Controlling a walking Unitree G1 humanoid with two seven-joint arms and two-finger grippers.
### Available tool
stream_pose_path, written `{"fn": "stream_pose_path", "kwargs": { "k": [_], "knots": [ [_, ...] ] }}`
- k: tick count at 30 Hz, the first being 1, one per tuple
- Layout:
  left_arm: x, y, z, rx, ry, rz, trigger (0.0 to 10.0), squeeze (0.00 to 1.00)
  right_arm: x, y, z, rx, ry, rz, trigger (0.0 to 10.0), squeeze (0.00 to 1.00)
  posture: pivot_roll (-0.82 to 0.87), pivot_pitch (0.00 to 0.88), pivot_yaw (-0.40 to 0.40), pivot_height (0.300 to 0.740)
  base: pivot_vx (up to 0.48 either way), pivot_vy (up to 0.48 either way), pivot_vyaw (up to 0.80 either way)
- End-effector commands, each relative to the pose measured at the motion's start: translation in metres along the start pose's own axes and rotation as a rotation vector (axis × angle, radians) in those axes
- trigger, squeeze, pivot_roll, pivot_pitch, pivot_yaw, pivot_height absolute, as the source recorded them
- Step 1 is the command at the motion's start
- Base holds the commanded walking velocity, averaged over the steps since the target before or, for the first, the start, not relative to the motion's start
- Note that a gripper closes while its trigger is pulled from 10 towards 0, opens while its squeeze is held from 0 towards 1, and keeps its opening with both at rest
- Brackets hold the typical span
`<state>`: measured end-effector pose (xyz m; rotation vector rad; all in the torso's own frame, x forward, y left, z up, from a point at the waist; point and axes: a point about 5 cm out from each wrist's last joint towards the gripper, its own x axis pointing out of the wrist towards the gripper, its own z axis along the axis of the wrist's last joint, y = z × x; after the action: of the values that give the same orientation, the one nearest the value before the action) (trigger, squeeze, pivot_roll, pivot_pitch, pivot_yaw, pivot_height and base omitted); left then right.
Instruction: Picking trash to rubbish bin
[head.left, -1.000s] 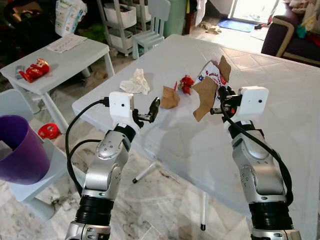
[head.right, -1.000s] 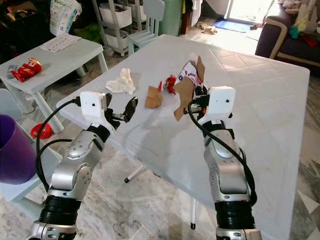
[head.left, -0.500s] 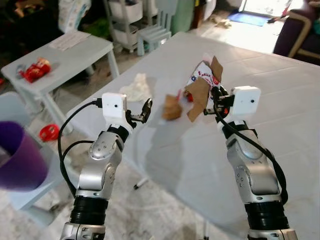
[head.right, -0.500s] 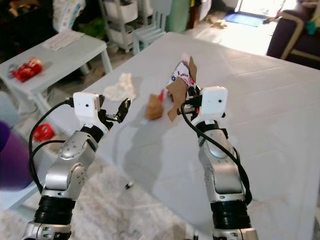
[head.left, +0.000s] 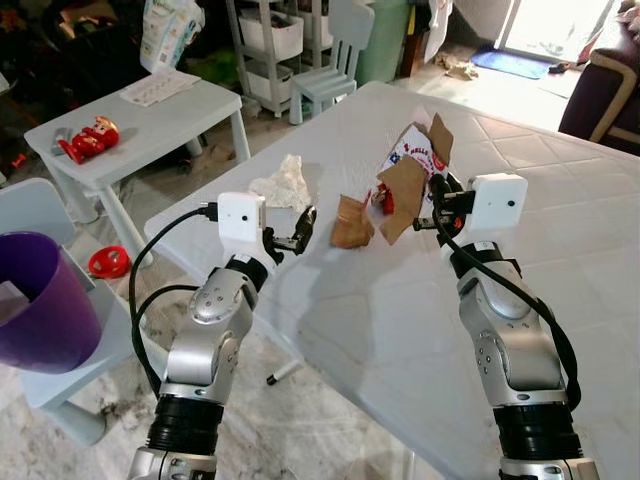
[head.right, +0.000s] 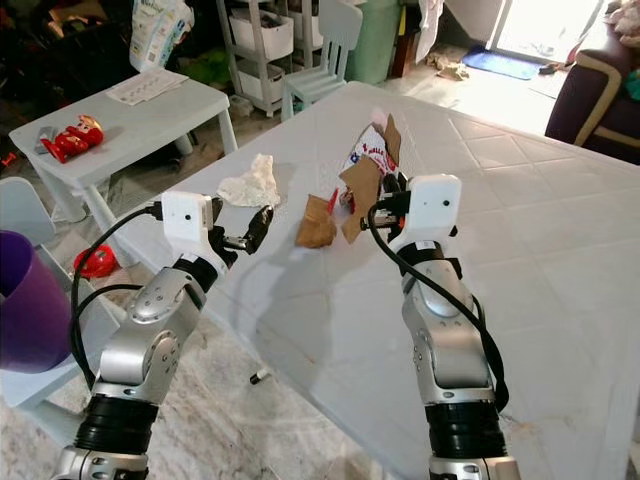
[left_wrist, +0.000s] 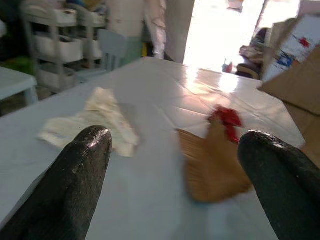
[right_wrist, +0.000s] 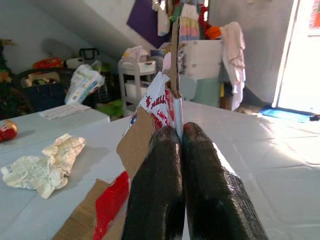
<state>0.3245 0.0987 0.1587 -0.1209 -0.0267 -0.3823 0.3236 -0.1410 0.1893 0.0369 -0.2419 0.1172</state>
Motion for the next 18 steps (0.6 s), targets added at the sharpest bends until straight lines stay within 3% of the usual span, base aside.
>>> {"fn": "stream_pose_path", "kwargs": {
  "k": [1, 18],
  "knots": [
    [0.003, -0.007, -0.003, 0.005, 0.027, -0.041, 10.0, 0.0, -0.001, -0.005, 0.005, -0.016, -0.016, -0.017, 0.0, 0.0, -0.02, 0.085, 0.005, 0.74, 0.0, 0.0, 0.0],
    [0.032, -0.026, -0.011, -0.009, 0.084, -0.169, 10.0, 0.0, -0.01, -0.016, 0.009, -0.07, 0.008, -0.041, 0.0, 0.0, -0.08, 0.129, -0.003, 0.74, 0.0, 0.0, 0.0]
  ]
}}
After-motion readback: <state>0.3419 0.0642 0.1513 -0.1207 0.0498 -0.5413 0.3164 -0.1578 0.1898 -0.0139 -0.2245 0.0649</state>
